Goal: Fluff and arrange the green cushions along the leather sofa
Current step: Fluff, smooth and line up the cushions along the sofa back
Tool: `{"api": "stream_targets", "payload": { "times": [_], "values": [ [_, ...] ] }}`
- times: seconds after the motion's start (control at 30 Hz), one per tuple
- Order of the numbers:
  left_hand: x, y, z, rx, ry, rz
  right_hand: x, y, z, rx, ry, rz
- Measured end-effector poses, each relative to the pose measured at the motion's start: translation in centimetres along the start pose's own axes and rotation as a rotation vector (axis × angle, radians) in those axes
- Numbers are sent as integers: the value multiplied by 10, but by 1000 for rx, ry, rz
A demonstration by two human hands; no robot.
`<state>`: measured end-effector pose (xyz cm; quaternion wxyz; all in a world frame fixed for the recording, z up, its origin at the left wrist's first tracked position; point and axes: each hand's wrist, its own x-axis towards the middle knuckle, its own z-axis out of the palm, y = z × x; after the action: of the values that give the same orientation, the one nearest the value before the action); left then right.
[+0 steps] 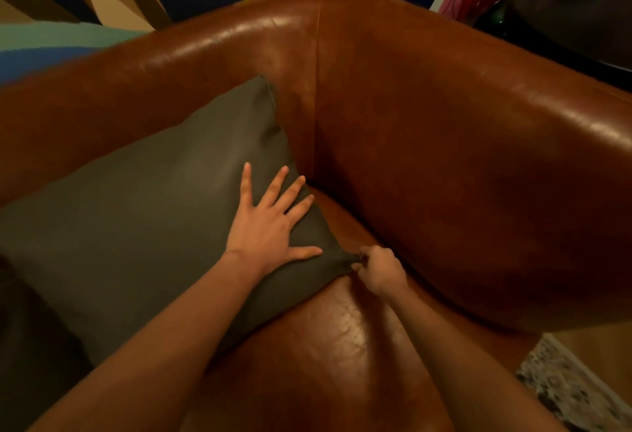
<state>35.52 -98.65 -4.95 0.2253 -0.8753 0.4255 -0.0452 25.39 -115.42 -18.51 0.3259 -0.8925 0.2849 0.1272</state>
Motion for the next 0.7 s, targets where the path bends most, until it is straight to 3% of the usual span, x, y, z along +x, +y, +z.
{"api": "stream_targets", "payload": {
  "times": [0.3,0.47,0.57,0.63,0.7],
  "values": [
    [0,-5,-3,-21,-14,29,7,4,-14,-69,-126,-118],
    [-1,-10,-1,-50,11,21,8,-4,-12,-200,-39,-149],
    [-8,-13,-6,-83,14,28,5,-7,-18,-240,-139,-151],
    [-19,-24,-8,-136,94,-25,2,-20,-38,-236,-189,-142],
    [-36,-42,-10,-206,142,-159,-6,-52,-67,-209,-133,-148]
  ]
}}
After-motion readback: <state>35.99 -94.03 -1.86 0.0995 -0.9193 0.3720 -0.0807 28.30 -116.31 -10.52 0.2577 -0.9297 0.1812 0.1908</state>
